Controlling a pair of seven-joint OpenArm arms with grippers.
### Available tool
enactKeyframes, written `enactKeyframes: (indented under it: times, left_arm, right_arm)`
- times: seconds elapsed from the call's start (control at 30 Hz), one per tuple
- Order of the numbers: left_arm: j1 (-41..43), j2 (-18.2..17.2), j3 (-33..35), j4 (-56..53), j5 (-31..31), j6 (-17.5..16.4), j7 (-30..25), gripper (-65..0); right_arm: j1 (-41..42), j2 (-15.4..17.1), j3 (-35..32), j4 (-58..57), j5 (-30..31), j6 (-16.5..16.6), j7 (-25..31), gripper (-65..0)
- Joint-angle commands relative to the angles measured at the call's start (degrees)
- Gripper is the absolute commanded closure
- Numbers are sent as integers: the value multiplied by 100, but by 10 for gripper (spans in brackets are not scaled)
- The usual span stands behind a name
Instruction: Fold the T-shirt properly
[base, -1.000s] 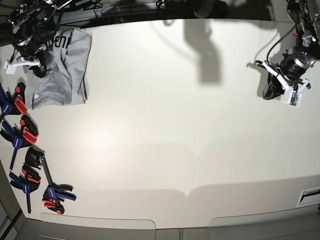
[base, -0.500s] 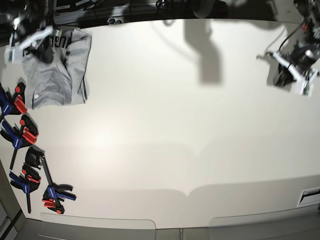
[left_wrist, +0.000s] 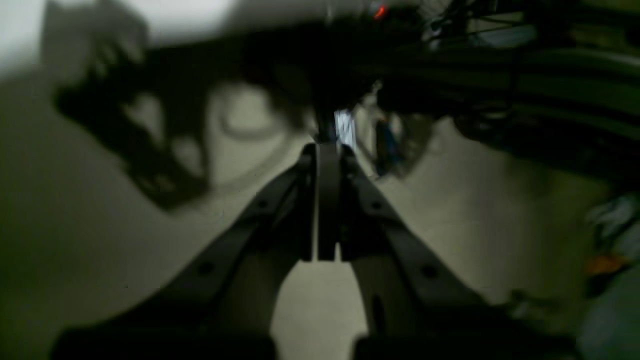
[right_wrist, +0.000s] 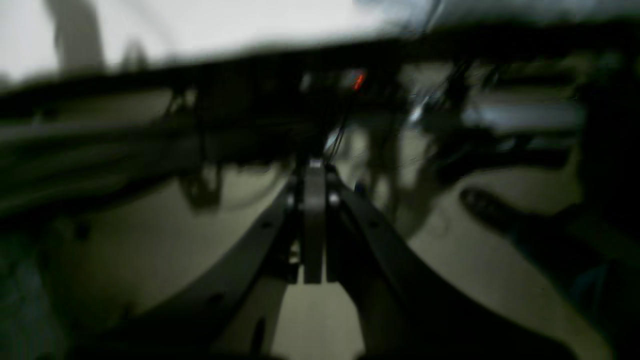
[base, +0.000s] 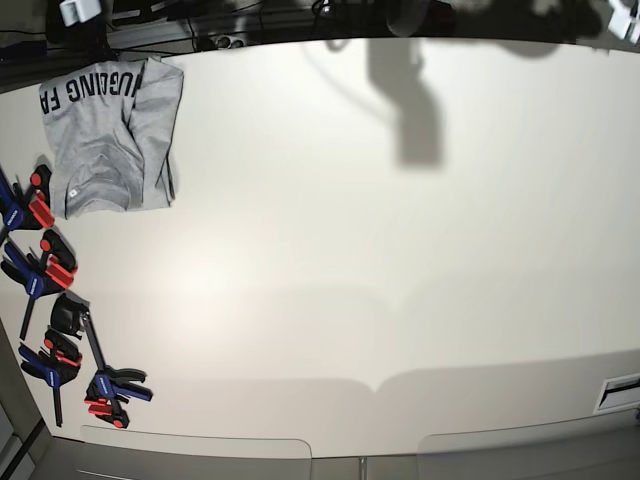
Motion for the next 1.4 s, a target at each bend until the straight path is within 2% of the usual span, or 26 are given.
enactKeyframes:
  times: [0.0,0.07,0.13,0.2,0.3,0.4,0.5,0.63,0.7,0.77,0.87,0.97,1.07,1.13,1.27,1.37]
  left_arm:
    - [166,-55,-13,-199,-149,-24,-39,0]
    - [306,-57,162,-769,-184,-26,-39,0]
    - [343,-59,514,-1379,-157,-37,-39,0]
    - [315,-70,1021,-2046,-157,-73,-168,0]
    - [188,-122,2057,-2999,4,-73,-1054,0]
    - [-243,-85,3189,-3845,935,-73,-2566,0]
    - [-966,37,4216,-4572,2170,-73,-4074,0]
    - [-2061,452,5064,-5364,3687,-73,-5372,0]
    - [-2553,669,5287,-5692,4249,-73,-5810,0]
    - [-2946,876,5394,-5960,4706,31,-6004,0]
    - [-3362,1145,5410,-6279,5158,778,-6004,0]
    - [-3646,1290,5410,-6551,5187,1794,-6089,0]
    - [-3788,1340,5410,-6717,5189,2374,-6089,0]
    - [-3803,1322,5410,-6749,5189,2455,-6094,0]
    - [-3799,1325,5410,-6749,5187,2450,-6109,0]
    - [-3801,1325,5410,-6749,5187,2450,-6175,0]
  right_arm:
    - [-186,114,-201,-103,66,34,42,0]
    - [-308,317,-793,-553,-151,34,87,0]
    - [-317,551,-1412,-1139,-621,34,382,0]
    - [-313,817,-2070,-1843,-1209,34,1032,0]
    - [-177,1285,-3150,-3023,-2247,34,2479,0]
    - [310,1626,-4227,-4347,-3252,-564,3764,0]
    - [1235,1694,-5235,-5755,-4011,-1113,5031,0]
    - [2621,1440,-6509,-7597,-4100,-2177,6352,0]
    - [3257,1185,-7055,-8382,-4094,-2684,6614,0]
    - [3799,883,-7501,-9044,-4094,-3080,6614,0]
    - [4387,468,-7962,-9779,-4094,-3469,6605,0]
    - [4780,61,-8070,-10133,-4089,-3901,6579,0]
    - [4970,-289,-8028,-10185,-4089,-4474,6450,0]
    - [5023,-459,-7930,-10185,-4024,-4627,6457,0]
    - [5082,-686,-7584,-10185,-3565,-4634,6459,0]
    - [5099,-780,-7322,-10183,-3486,-4629,6505,0]
